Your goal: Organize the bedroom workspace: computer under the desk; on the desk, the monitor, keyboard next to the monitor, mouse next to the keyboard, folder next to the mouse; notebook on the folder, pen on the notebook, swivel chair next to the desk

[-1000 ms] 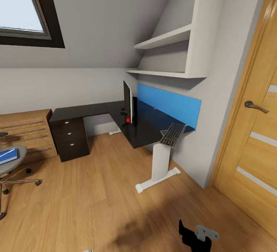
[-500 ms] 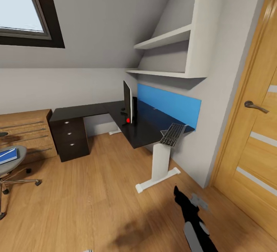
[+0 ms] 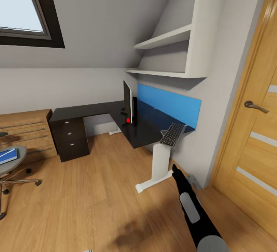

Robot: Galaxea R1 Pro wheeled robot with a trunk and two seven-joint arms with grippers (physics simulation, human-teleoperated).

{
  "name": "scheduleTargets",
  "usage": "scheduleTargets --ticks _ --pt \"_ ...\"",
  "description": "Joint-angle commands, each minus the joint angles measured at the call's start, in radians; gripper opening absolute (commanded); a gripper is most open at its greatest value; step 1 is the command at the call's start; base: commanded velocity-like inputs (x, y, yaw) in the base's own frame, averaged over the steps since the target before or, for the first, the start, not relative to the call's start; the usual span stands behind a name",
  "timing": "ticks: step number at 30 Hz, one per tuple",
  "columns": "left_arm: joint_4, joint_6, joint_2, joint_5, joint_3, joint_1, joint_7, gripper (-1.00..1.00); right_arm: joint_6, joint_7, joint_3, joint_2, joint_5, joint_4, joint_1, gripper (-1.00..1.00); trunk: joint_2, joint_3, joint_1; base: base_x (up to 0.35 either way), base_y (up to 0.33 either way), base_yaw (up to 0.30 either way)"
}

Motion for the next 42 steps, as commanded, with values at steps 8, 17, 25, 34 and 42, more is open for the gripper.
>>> scheduleTargets --ticks 8,17,25,34,42 --pt "-0.002 0.004 0.001 0.009 -0.005 0.000 0.010 1.00 -0.004 0.014 0.003 0.000 -0.041 0.006 -0.008 1.00 -0.001 -0.001 0.000 0.023 0.003 0.000" --pt "-0.003 0.004 -0.003 0.006 -0.008 0.000 0.011 1.00 -0.002 -0.003 0.005 0.003 -0.041 0.050 -0.009 1.00 -0.001 -0.001 0.000 0.250 0.036 0.000" --pt "-0.003 0.004 -0.010 0.005 -0.007 0.000 0.011 1.00 -0.002 -0.009 0.003 0.004 -0.046 0.051 -0.009 1.00 -0.001 -0.001 0.000 0.295 0.001 0.000" --pt "-0.010 0.005 -0.010 0.009 -0.010 0.000 -0.001 1.00 -0.066 0.051 -0.001 0.007 -0.049 0.048 -0.008 1.00 -0.001 -0.001 0.000 0.103 0.000 0.000" --pt "-0.094 0.012 -0.008 0.018 0.000 0.000 -0.058 1.00 -0.078 0.195 -0.006 0.005 -0.066 0.047 -0.008 1.00 -0.001 -0.001 0.000 0.002 0.000 0.000"
